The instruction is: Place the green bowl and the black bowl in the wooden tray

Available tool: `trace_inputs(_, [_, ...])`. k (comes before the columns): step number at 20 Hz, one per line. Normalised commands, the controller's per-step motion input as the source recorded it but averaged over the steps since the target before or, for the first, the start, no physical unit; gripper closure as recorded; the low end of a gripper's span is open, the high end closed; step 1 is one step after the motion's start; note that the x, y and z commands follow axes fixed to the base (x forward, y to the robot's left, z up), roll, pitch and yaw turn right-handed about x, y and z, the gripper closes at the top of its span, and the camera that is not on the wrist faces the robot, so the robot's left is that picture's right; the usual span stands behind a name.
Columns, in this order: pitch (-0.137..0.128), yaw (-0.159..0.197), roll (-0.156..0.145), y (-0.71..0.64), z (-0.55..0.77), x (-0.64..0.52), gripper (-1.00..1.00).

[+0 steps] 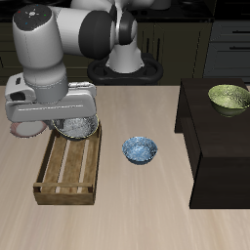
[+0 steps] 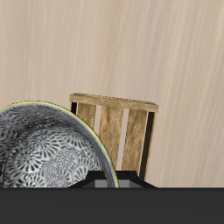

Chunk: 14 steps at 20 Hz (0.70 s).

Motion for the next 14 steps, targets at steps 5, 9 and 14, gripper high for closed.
trace_inputs(5, [-0.019, -0.006, -0.089, -0.34, -0.01, 0.13, 1.00])
trace_inputs(9, [0.030, -0.031, -0.021, -0.14, -0.19, 0.07, 1.00])
trace_inputs(14, [0.041, 0.005, 0.013, 0.04, -0.46, -0.01, 1.00])
